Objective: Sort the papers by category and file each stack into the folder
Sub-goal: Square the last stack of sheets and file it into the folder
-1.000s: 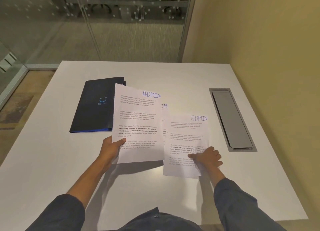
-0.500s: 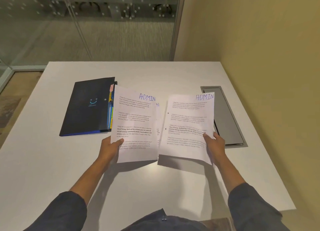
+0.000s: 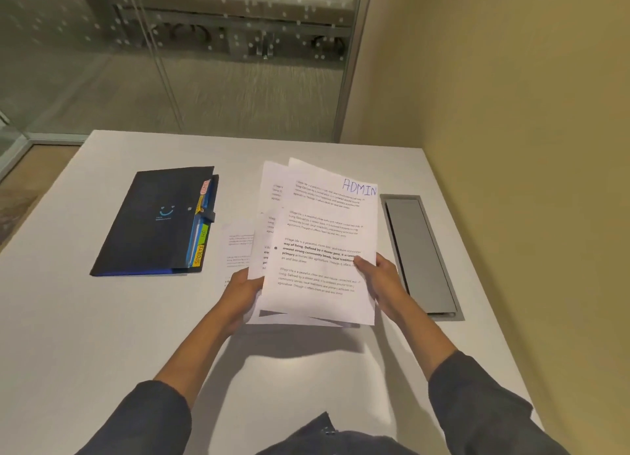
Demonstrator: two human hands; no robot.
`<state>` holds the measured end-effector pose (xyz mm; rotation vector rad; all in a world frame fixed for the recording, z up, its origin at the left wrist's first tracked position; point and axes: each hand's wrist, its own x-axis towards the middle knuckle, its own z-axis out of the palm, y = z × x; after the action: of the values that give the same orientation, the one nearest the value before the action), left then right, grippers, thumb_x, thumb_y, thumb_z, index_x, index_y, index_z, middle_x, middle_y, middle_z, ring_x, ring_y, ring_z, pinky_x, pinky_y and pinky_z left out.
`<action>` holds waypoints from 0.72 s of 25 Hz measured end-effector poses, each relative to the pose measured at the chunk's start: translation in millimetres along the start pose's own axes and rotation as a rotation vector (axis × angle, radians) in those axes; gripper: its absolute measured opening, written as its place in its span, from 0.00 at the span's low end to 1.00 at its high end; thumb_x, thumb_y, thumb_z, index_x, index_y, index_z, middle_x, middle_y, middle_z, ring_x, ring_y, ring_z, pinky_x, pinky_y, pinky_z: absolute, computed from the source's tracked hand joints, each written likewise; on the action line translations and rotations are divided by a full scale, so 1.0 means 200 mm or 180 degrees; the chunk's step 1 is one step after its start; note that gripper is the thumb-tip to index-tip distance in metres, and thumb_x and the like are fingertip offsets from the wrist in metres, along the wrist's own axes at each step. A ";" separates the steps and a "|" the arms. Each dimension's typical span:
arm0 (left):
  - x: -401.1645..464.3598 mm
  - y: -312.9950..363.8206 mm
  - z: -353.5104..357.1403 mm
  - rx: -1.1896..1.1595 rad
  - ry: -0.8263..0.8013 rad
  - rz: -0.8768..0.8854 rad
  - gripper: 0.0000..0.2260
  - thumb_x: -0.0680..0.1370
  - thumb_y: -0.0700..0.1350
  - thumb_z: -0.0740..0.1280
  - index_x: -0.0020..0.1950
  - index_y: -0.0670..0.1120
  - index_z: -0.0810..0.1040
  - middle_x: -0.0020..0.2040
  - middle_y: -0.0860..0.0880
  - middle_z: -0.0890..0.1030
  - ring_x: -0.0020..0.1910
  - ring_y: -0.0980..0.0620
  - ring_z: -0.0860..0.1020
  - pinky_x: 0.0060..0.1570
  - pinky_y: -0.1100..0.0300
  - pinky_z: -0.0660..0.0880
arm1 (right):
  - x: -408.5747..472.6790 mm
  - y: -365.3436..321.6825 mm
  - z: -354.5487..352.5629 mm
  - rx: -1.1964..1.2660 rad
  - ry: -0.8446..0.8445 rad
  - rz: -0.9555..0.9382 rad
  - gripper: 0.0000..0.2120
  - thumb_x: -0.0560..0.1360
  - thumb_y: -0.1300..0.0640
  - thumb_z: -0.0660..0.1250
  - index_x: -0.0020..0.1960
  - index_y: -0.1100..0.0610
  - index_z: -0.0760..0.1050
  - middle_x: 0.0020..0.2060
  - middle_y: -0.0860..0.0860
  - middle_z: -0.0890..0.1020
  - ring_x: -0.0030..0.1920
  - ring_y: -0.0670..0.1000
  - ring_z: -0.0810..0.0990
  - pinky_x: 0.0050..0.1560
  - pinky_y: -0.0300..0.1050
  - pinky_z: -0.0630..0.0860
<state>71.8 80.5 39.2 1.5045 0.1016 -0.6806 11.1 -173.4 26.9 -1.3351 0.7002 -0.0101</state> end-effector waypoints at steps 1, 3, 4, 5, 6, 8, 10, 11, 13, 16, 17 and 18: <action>0.00 0.01 0.03 0.0006 0.0008 -0.0008 0.10 0.78 0.38 0.66 0.56 0.49 0.80 0.52 0.50 0.85 0.54 0.47 0.82 0.54 0.52 0.78 | 0.01 -0.03 -0.01 -0.0034 -0.0037 -0.0023 0.13 0.80 0.62 0.65 0.64 0.60 0.76 0.56 0.53 0.84 0.50 0.48 0.84 0.45 0.38 0.80; 0.01 0.02 0.09 0.0047 0.0003 0.0040 0.09 0.78 0.38 0.66 0.56 0.47 0.81 0.53 0.48 0.85 0.54 0.47 0.82 0.57 0.48 0.77 | 0.04 -0.08 -0.04 -0.0115 -0.0038 -0.0092 0.13 0.79 0.61 0.66 0.64 0.59 0.76 0.56 0.52 0.83 0.48 0.46 0.83 0.41 0.34 0.79; 0.01 0.03 0.11 0.0059 0.0002 0.0071 0.10 0.78 0.38 0.66 0.57 0.46 0.81 0.53 0.48 0.85 0.54 0.47 0.82 0.58 0.47 0.77 | 0.04 -0.10 -0.06 -0.0135 -0.0024 -0.0145 0.13 0.79 0.61 0.66 0.63 0.60 0.76 0.55 0.52 0.83 0.47 0.45 0.83 0.39 0.32 0.78; 0.01 0.03 0.14 0.0044 -0.0005 0.0085 0.10 0.77 0.38 0.66 0.57 0.46 0.81 0.53 0.47 0.84 0.54 0.47 0.82 0.58 0.47 0.76 | 0.05 -0.11 -0.07 -0.0131 -0.0022 -0.0199 0.14 0.79 0.60 0.67 0.64 0.60 0.76 0.55 0.53 0.83 0.47 0.46 0.83 0.39 0.32 0.78; 0.01 0.03 0.15 0.0006 -0.0050 0.0104 0.11 0.77 0.38 0.66 0.58 0.45 0.81 0.54 0.47 0.84 0.54 0.47 0.82 0.59 0.46 0.76 | 0.06 -0.13 -0.09 -0.0095 -0.0044 -0.0239 0.14 0.79 0.60 0.67 0.64 0.61 0.76 0.55 0.53 0.84 0.48 0.47 0.84 0.41 0.33 0.79; 0.00 0.03 0.18 -0.0052 -0.0156 0.0133 0.14 0.74 0.39 0.67 0.59 0.45 0.81 0.55 0.46 0.84 0.55 0.46 0.82 0.59 0.46 0.76 | 0.07 -0.15 -0.13 0.0051 -0.0171 -0.0240 0.15 0.78 0.60 0.69 0.64 0.60 0.77 0.55 0.53 0.85 0.51 0.51 0.85 0.50 0.42 0.81; -0.01 0.03 0.20 -0.0139 -0.0239 0.0143 0.14 0.75 0.40 0.66 0.60 0.44 0.80 0.56 0.46 0.83 0.56 0.45 0.82 0.60 0.47 0.75 | 0.07 -0.17 -0.15 0.0213 -0.0305 -0.0155 0.15 0.76 0.62 0.70 0.63 0.61 0.77 0.54 0.54 0.85 0.53 0.54 0.85 0.54 0.48 0.80; -0.02 0.04 0.21 -0.0178 -0.0261 0.0157 0.13 0.76 0.40 0.66 0.60 0.44 0.80 0.56 0.45 0.83 0.56 0.45 0.81 0.59 0.47 0.76 | 0.07 -0.18 -0.16 0.0255 -0.0361 -0.0126 0.15 0.76 0.63 0.70 0.62 0.62 0.78 0.53 0.54 0.85 0.53 0.54 0.85 0.53 0.47 0.81; -0.04 0.05 0.25 -0.0159 -0.0238 0.0215 0.12 0.76 0.42 0.66 0.58 0.46 0.81 0.55 0.46 0.84 0.56 0.45 0.82 0.58 0.49 0.76 | 0.06 -0.19 -0.15 0.0310 -0.0445 -0.0156 0.14 0.75 0.65 0.71 0.60 0.62 0.78 0.52 0.54 0.86 0.51 0.53 0.85 0.48 0.43 0.81; -0.06 0.07 0.28 -0.0010 -0.0107 0.0274 0.10 0.81 0.47 0.61 0.57 0.52 0.82 0.55 0.49 0.84 0.56 0.47 0.82 0.56 0.50 0.77 | 0.04 -0.21 -0.14 0.0371 -0.0371 -0.0306 0.12 0.73 0.67 0.71 0.56 0.60 0.80 0.49 0.53 0.86 0.48 0.52 0.86 0.45 0.40 0.82; -0.06 0.09 0.28 -0.0192 -0.0180 0.0230 0.14 0.83 0.51 0.57 0.59 0.52 0.80 0.57 0.48 0.83 0.57 0.47 0.81 0.58 0.49 0.76 | 0.03 -0.21 -0.13 0.0375 -0.0338 -0.0349 0.12 0.73 0.67 0.71 0.56 0.60 0.80 0.48 0.53 0.86 0.47 0.52 0.86 0.45 0.41 0.82; -0.05 0.10 0.26 -0.0442 -0.0254 0.0146 0.18 0.83 0.57 0.53 0.62 0.53 0.79 0.58 0.48 0.82 0.58 0.47 0.81 0.59 0.48 0.74 | 0.02 -0.22 -0.13 0.0380 -0.0319 -0.0383 0.12 0.73 0.67 0.72 0.56 0.60 0.81 0.48 0.53 0.86 0.47 0.53 0.86 0.47 0.42 0.82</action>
<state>56.5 34.1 66.9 1.3414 0.0522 -0.6820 19.0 -210.0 61.5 -1.2525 0.5260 -0.0801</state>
